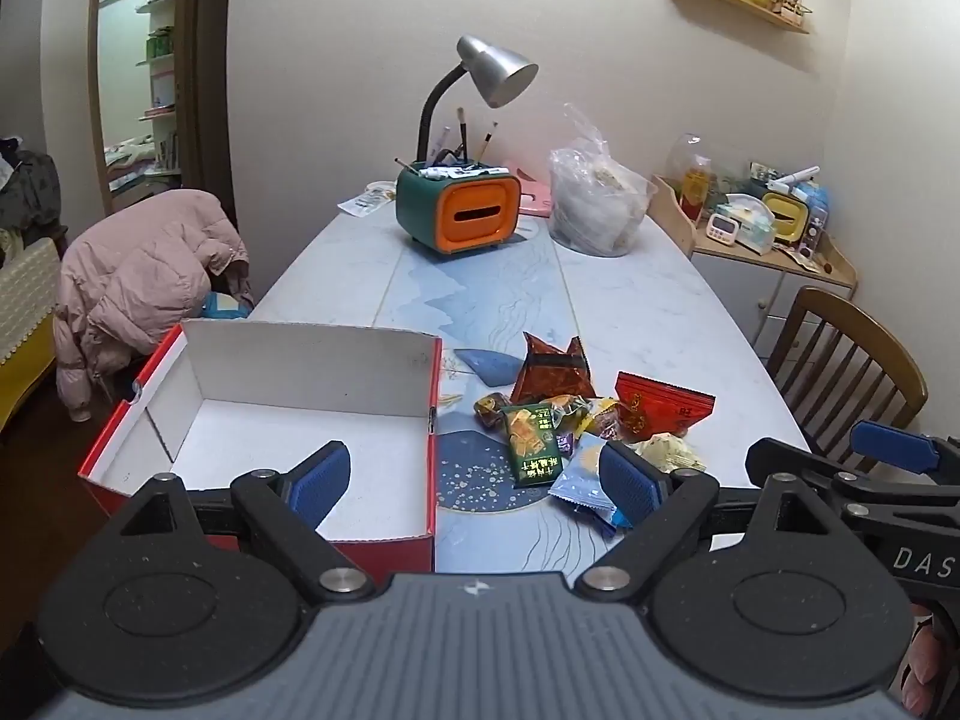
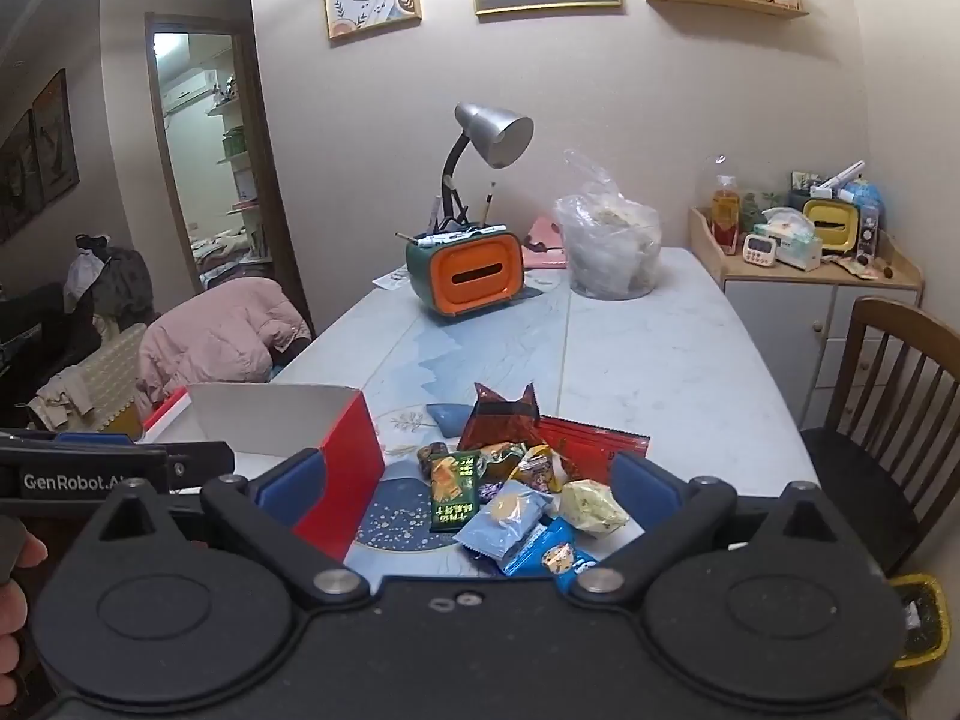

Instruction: Organize snacks

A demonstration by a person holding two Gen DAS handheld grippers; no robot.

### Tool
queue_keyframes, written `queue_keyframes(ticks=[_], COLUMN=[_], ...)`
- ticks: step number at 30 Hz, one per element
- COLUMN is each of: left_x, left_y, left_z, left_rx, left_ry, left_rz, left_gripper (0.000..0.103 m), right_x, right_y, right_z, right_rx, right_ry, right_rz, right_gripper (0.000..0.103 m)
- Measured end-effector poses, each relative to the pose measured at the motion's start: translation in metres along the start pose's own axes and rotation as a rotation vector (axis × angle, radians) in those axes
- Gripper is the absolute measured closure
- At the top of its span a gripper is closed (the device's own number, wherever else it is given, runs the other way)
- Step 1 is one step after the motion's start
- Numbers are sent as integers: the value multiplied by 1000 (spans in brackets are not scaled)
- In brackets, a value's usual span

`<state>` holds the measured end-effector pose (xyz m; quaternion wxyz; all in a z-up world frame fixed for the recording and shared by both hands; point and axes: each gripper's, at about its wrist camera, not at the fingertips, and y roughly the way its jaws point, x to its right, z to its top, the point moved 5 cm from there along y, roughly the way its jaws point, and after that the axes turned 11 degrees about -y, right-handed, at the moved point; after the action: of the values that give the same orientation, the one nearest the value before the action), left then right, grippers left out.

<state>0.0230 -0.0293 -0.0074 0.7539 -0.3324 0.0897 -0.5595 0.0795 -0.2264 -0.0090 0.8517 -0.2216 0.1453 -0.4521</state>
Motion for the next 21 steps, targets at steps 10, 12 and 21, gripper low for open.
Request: queue_keyframes(ticks=[10, 12, 21], left_x=[1, 0, 1], left_y=[-4, -4, -6], left_z=[-3, -3, -5], left_rx=[-2, -2, -1], left_ry=[-7, -7, 0], left_rz=[28, 27, 27], left_gripper=[13, 13, 13], right_x=[-6, -7, -8], right_y=[-1, -1, -2], right_z=[2, 1, 2], right_rx=[10, 10, 11], right_ry=[-21, -22, -30], right_rz=[27, 33, 48], right_gripper=[2, 2, 2])
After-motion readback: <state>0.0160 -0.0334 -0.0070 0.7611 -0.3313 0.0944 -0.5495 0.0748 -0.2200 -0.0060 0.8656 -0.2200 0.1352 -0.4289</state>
